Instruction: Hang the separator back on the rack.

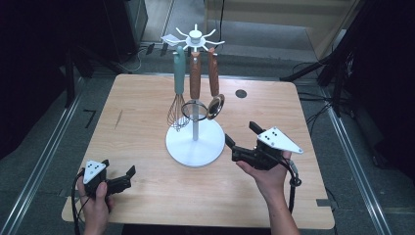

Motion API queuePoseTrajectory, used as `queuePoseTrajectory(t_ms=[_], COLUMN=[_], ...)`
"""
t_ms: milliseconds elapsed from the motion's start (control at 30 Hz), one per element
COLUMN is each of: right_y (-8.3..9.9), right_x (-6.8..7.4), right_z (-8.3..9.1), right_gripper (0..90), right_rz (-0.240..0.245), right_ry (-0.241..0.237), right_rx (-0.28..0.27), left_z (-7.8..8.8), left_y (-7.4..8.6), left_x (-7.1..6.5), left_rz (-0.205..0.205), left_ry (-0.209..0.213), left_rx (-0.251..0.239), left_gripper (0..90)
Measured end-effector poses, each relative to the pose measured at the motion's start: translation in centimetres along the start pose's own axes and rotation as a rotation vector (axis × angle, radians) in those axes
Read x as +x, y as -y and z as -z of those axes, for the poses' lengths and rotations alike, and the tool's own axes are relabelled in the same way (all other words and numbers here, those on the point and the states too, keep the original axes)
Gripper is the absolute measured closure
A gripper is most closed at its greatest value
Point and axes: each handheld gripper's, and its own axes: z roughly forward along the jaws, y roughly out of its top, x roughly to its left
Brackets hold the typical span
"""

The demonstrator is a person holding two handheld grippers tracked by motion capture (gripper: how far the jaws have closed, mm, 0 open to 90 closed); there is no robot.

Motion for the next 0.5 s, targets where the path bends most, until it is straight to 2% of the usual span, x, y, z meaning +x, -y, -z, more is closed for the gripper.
queuePoseTrajectory(t_ms=[400, 500], right_y=[4.1, 5.2], right_x=[-0.8, -1.1], right_z=[0.5, 0.7], right_gripper=[13.1, 13.2], right_rz=[-0.044, -0.044], right_ry=[-0.006, 0.005], right_rx=[0.056, 0.082], left_z=[0.0, 0.0], left_y=[0.0, 0.0], left_x=[0.0, 0.0], left_rz=[-0.005, -0.005], left_ry=[0.0, -0.001], left_rx=[0.002, 0.002], left_gripper=[0.0, 0.0])
